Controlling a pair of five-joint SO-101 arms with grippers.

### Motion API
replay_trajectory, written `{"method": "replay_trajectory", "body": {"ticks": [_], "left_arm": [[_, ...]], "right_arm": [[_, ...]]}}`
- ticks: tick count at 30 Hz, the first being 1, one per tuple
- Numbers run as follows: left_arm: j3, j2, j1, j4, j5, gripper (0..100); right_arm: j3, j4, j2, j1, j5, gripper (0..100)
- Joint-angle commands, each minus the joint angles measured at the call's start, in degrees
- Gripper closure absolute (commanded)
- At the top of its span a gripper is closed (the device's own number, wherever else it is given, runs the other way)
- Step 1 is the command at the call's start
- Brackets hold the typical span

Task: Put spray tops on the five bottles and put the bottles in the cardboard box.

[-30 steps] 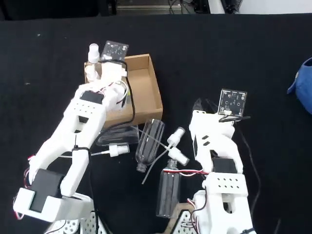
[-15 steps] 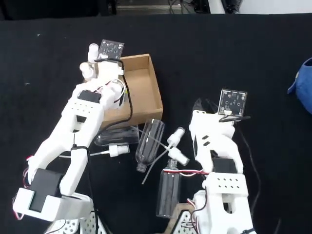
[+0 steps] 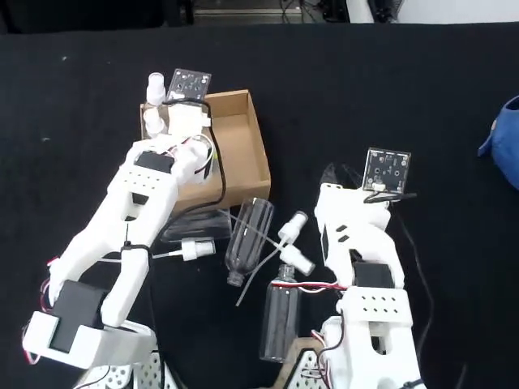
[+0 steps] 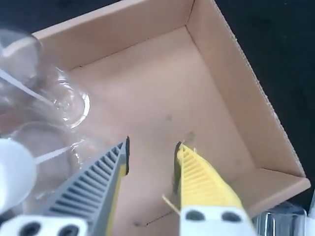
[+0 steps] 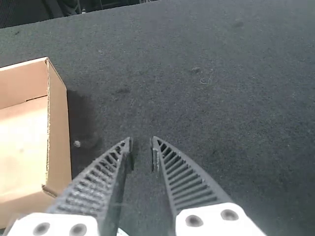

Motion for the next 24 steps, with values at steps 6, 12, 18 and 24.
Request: {"method": "replay_trajectory", "body": {"ticks": [6,12,18,24], "left_arm": [[-1.63,-0.35,1.19,1.05,1.23,97],[-2.77,-0.26,2.15,3.96,1.32,97],[-2.77,0.35,2.33,3.96,2.81,97],[-4.18,4.57,2.07,3.96,3.25,97]], "right_arm": [[-0.57,-1.49,-1.89,-1.23,0.26,95.2],[-0.57,-1.49,-1.89,-1.23,0.26,95.2],[-0.57,-1.49,-1.89,-1.23,0.26,95.2],[-0.48,-1.49,-1.89,-1.23,0.26,95.2]]}}
